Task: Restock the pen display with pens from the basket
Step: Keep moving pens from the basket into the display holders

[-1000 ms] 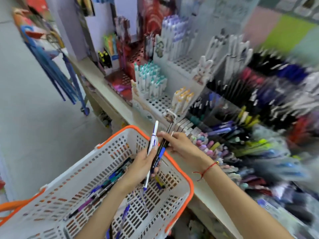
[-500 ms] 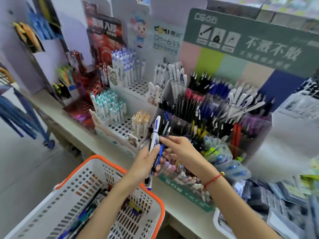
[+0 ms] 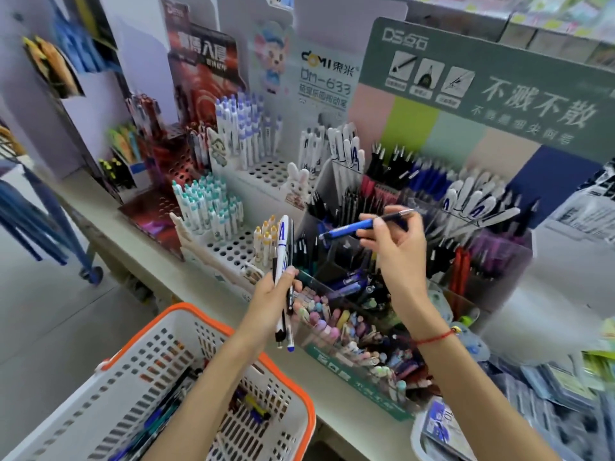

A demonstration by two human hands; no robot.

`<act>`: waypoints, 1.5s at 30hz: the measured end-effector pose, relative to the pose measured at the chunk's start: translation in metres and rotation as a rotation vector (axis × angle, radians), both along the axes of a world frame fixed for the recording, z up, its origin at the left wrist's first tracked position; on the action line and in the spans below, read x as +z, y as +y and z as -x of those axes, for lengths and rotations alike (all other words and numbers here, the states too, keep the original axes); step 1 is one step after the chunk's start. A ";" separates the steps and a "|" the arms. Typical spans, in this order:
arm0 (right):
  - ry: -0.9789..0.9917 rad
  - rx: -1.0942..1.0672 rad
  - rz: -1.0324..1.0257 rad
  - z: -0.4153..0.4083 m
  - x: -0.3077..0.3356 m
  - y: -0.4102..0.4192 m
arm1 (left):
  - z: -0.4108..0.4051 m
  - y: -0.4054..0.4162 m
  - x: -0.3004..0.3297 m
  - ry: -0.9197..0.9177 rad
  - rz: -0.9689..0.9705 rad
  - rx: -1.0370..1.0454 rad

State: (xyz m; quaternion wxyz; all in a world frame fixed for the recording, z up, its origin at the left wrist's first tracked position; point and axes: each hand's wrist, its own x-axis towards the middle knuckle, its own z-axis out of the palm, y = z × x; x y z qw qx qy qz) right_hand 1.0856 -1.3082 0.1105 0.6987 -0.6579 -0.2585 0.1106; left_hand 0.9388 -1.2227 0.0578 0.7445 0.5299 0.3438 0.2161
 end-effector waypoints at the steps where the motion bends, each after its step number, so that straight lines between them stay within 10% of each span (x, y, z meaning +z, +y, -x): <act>1: -0.097 -0.038 -0.014 -0.002 0.003 0.003 | 0.000 0.001 0.001 -0.010 0.007 -0.006; 25: -1.360 -0.187 0.729 -0.042 -0.007 0.076 | 0.015 0.026 0.000 -0.133 0.253 -0.189; 30: -1.203 -0.149 0.620 -0.024 0.000 0.068 | 0.013 0.025 0.005 -0.194 0.264 -0.224; 40: -0.005 0.185 0.331 0.006 0.008 0.026 | -0.006 0.013 0.001 -0.196 0.227 -0.206; 45: -0.465 -0.258 -0.003 -0.019 0.026 -0.003 | -0.009 0.017 -0.006 -0.095 0.178 -0.093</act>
